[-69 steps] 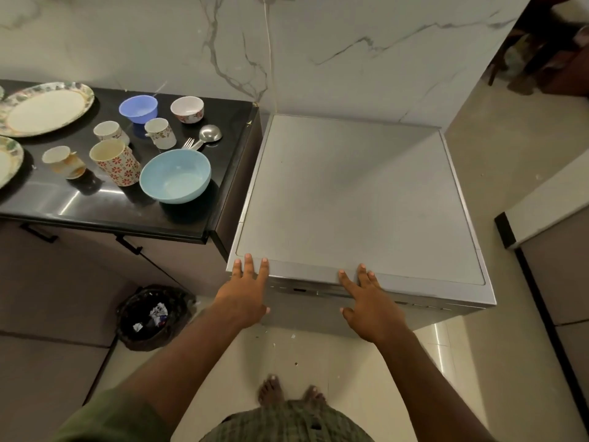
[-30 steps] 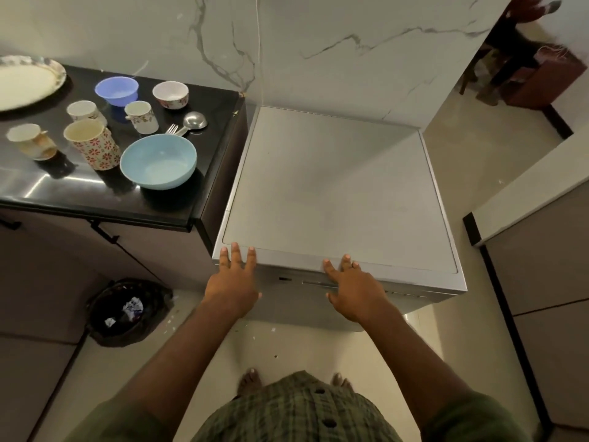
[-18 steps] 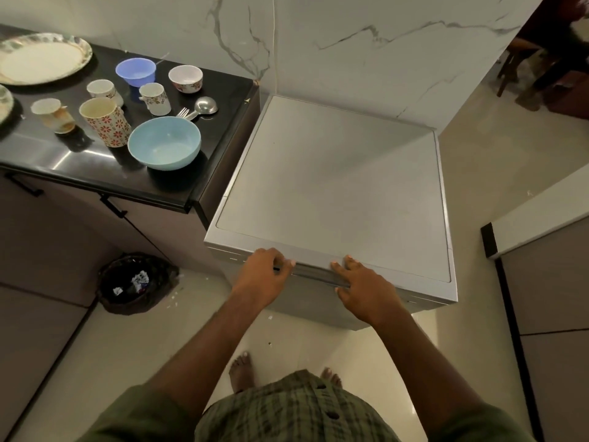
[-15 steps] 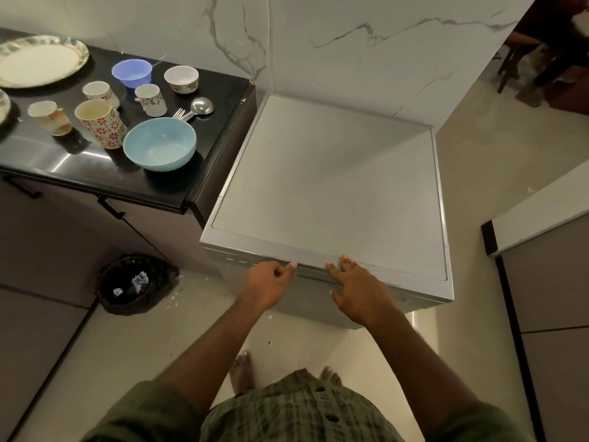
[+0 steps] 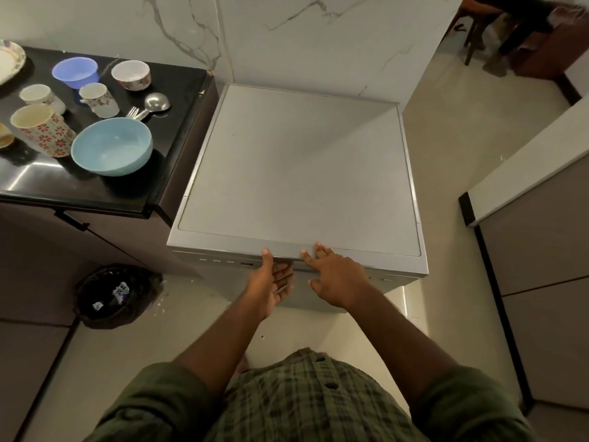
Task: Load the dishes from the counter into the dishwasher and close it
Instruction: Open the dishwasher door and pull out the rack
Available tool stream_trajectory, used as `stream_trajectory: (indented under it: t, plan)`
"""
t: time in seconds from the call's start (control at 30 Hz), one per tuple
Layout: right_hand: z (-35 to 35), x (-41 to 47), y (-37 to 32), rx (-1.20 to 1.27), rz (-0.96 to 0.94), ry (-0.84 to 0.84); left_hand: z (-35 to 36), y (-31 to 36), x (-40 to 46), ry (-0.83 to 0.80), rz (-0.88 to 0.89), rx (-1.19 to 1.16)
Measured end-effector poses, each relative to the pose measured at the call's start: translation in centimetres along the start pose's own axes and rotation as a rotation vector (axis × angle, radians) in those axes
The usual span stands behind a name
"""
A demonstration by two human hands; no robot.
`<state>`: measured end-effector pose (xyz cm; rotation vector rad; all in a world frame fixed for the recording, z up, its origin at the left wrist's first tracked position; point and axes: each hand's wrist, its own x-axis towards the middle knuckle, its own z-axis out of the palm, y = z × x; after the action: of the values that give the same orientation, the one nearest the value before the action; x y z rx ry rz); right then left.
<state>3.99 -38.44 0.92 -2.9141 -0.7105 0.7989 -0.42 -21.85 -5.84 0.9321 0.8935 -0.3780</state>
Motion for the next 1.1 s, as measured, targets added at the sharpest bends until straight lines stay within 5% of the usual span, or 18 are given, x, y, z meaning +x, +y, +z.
stream_trajectory:
  t: [0.67, 1.1]
  plan:
    - [-0.2, 0.0, -0.8, -0.088, 0.015, -0.022, 0.0, -0.8, 1.1, -0.092, 0.119, -0.469]
    - [0.2, -0.5, -0.7, -0.031, 0.023, -0.002, 0.0, -2.2, 2.0, 0.02, 0.223, -0.193]
